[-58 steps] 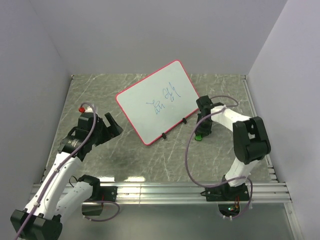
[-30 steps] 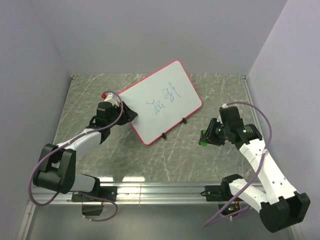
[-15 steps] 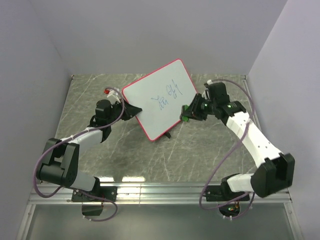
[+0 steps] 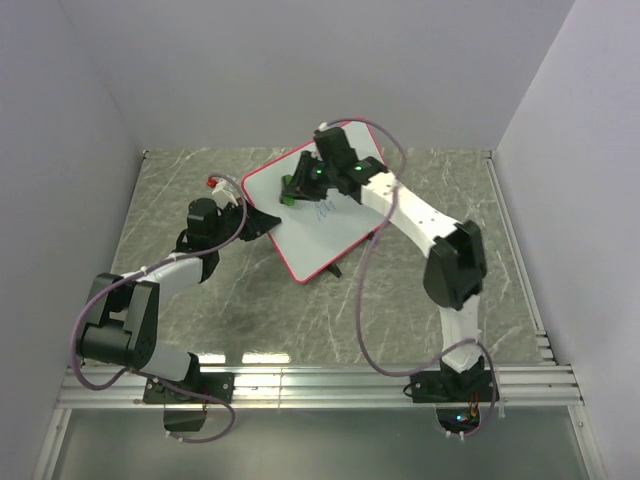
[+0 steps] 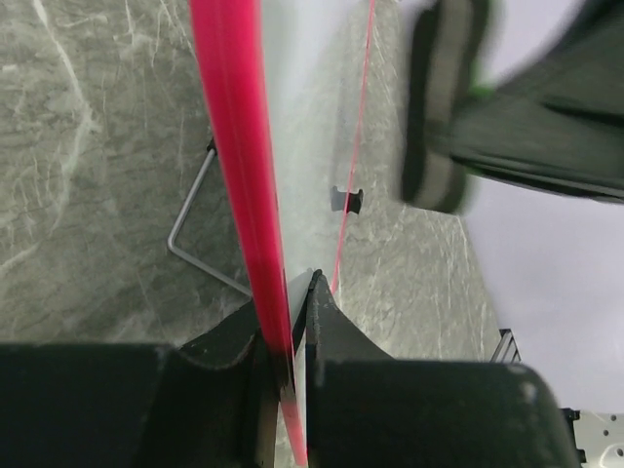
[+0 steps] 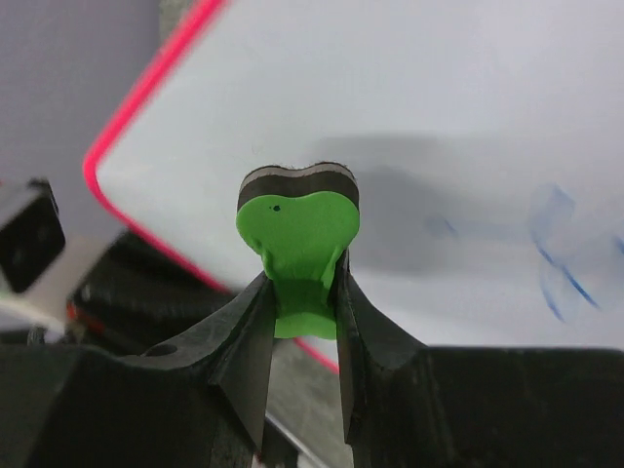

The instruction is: Erase the whiteboard

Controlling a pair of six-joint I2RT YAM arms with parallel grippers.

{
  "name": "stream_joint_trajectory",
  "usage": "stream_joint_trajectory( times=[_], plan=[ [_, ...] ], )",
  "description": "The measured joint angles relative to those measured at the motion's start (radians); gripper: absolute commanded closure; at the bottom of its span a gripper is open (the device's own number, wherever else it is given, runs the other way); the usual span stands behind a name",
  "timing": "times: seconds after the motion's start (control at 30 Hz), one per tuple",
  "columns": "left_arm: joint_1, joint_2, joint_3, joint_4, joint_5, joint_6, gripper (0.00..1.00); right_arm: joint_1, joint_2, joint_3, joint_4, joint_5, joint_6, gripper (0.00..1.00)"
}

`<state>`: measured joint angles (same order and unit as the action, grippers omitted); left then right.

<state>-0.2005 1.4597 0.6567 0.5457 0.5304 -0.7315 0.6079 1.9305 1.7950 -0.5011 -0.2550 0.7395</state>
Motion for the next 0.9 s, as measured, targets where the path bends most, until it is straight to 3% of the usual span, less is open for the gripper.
stream_joint_trajectory(
  times=[0.17,0.3,0.53,0.73,0.9],
  plan=[
    [0.015,0.019,0.023,-0.040,0.006,0.002,1.00,0.036,0.208,0.228,-0.024,-0.002,-0.012,1.00],
    [0.025,0.031,0.059,-0.085,0.018,0.013,1.00,0.032,0.218,0.241,-0.029,0.003,-0.031,1.00],
    [0.029,0.034,0.115,-0.191,0.020,0.032,1.00,-0.052,0.101,-0.059,0.121,0.001,-0.046,1.00],
    [0.033,0.056,0.171,-0.259,0.024,0.041,1.00,-0.163,0.079,-0.197,0.210,-0.061,-0.036,1.00],
    [0.038,0.062,0.190,-0.295,0.031,0.053,1.00,-0.176,0.066,-0.259,0.282,-0.080,-0.013,1.00]
  ],
)
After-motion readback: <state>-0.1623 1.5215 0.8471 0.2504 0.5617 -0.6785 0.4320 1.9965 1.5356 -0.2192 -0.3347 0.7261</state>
